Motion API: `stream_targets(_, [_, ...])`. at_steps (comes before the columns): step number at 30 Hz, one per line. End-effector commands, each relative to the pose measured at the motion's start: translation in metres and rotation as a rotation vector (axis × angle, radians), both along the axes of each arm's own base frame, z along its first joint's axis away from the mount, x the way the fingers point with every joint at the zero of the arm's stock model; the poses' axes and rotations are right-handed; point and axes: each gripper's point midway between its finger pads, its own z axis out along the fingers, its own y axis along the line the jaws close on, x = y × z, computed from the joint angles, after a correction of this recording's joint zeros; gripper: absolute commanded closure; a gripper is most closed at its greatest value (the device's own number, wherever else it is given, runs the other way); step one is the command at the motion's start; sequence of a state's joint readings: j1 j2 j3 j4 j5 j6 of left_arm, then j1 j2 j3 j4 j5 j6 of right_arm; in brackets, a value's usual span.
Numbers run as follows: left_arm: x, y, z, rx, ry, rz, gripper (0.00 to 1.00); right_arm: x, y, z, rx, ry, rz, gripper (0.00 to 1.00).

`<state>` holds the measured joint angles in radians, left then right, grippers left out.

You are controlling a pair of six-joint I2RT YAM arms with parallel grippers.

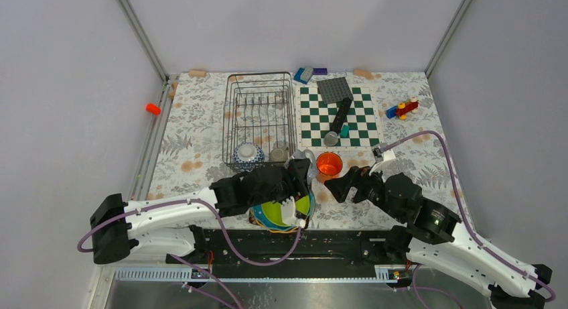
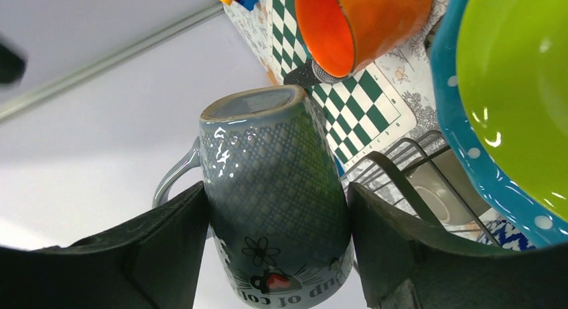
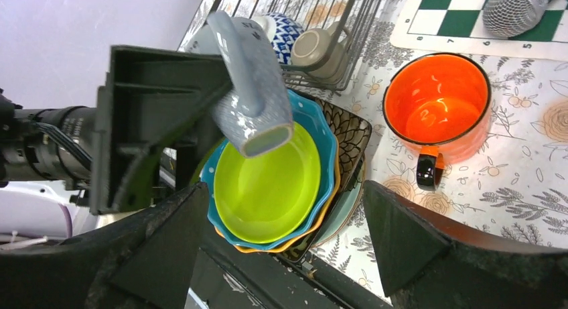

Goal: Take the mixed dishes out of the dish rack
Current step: Place the cup at the center of the board.

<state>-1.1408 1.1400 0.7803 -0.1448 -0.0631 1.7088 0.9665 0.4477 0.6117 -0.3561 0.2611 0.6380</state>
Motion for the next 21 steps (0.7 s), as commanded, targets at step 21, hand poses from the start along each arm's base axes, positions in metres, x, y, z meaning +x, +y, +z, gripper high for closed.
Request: stream_targets(21, [-0.026, -0.022, 0.006, 0.195, -0.634, -0.161, 1.0, -0.005, 0.039, 0.021, -0.255, 0.004, 0.268, 0.36])
